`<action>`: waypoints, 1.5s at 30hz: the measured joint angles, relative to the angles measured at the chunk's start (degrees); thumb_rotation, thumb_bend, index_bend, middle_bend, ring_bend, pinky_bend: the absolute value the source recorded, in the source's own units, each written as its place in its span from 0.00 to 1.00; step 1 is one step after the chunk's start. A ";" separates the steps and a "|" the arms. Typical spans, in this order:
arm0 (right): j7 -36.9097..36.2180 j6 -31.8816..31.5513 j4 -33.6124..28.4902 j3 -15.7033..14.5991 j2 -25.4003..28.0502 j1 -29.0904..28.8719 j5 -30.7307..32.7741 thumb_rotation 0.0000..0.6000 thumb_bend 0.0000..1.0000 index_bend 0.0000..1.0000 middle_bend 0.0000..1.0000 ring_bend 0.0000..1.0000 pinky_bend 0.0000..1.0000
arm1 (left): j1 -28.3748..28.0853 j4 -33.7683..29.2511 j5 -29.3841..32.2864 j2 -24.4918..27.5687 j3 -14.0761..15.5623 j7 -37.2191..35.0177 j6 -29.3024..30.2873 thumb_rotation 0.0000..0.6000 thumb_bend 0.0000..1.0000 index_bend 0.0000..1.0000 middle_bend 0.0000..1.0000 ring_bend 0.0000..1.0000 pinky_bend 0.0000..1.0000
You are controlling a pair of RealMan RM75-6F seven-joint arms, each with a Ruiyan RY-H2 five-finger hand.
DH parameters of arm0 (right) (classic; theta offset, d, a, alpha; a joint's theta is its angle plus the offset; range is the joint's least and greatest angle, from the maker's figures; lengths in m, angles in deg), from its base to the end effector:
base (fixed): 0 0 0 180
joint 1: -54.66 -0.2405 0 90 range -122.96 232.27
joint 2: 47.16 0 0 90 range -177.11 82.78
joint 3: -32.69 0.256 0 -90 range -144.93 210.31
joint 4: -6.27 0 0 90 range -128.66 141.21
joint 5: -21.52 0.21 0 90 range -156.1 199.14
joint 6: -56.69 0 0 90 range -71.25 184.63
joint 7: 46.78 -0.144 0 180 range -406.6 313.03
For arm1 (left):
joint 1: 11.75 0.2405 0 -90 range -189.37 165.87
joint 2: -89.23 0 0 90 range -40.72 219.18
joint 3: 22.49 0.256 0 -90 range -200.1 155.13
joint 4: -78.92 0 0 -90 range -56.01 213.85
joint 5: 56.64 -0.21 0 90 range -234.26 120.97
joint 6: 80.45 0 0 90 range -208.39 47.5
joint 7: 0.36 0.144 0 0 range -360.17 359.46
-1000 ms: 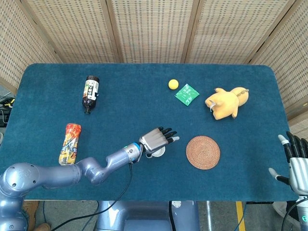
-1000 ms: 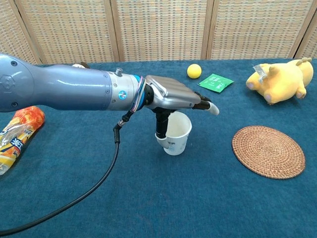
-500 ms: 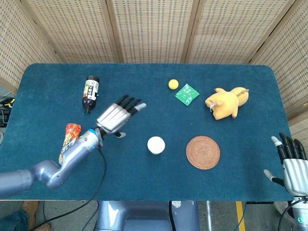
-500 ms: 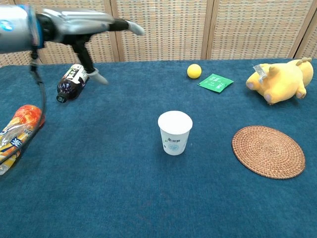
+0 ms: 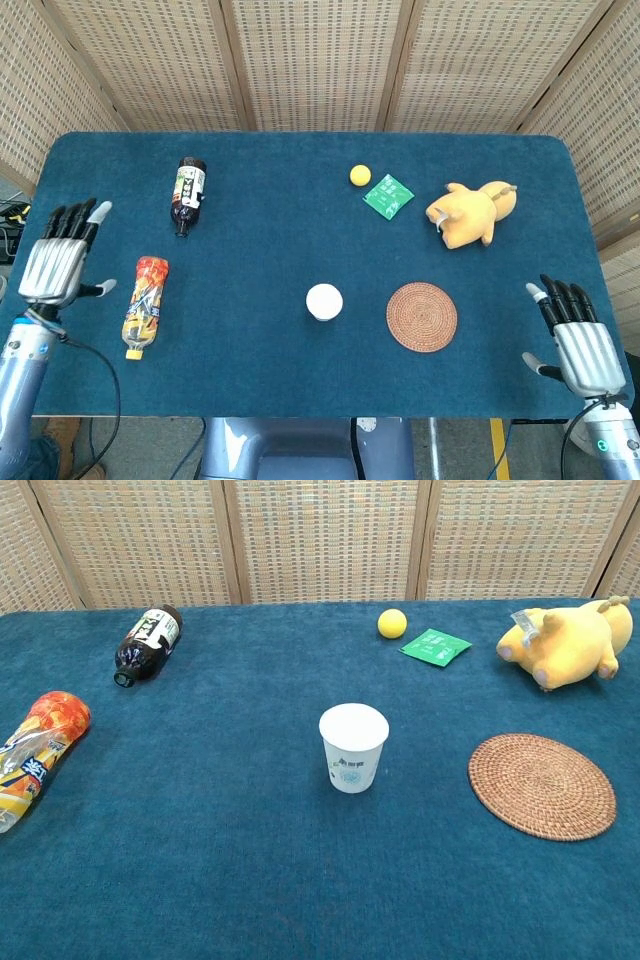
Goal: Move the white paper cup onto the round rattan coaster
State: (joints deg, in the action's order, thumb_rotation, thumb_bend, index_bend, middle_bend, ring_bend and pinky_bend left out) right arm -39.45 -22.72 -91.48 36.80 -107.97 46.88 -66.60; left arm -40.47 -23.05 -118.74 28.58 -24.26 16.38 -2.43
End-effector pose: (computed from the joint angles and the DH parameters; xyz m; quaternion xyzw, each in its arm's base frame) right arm -0.2848 -0.1983 0.1563 0.6508 -0.3538 0.3630 0.5653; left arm -0.2485 0.2868 0.1602 -0.6269 -0.3550 -0.3380 0.6056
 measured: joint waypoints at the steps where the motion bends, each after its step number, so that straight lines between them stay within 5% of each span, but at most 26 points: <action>1: -0.18 2.00 -0.60 -0.01 0.47 -1.23 -0.32 1.00 0.00 0.08 0.00 0.00 0.00 | 1.22 -0.14 -0.03 0.05 0.44 -0.25 0.97 1.00 0.00 0.00 0.00 0.00 0.00; 14: -2.23 26.01 -5.36 4.34 0.46 -21.20 -0.59 1.00 0.00 0.07 0.00 0.00 0.00 | 9.31 2.77 -6.94 -0.53 2.75 -8.06 5.13 1.00 0.00 0.00 0.00 0.00 0.00; 25: -3.28 42.93 4.51 9.47 -14.64 -38.68 10.88 1.00 0.00 0.07 0.00 0.00 0.00 | 10.36 4.27 -10.80 -0.08 1.56 -11.61 2.51 1.00 0.00 0.00 0.00 0.00 0.00; 38: 7.09 46.39 13.23 8.76 -25.08 -47.57 23.75 1.00 0.00 0.14 0.08 0.00 0.01 | 10.79 4.49 -10.17 -0.09 -0.12 -10.55 -0.40 1.00 0.00 0.00 0.00 0.00 0.00; 45: 7.86 44.71 15.08 7.65 -27.92 -48.50 26.83 1.00 0.00 0.33 0.27 0.19 0.28 | 11.05 4.45 -10.42 -0.01 -0.82 -10.56 -1.34 1.00 0.00 0.00 0.00 0.00 0.00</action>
State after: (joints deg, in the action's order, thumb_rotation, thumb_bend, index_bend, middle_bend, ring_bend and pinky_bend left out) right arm -31.59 21.99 -76.40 44.46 -135.89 -1.62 -39.77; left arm -29.42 -18.61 -129.16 28.58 -25.07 5.82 -3.77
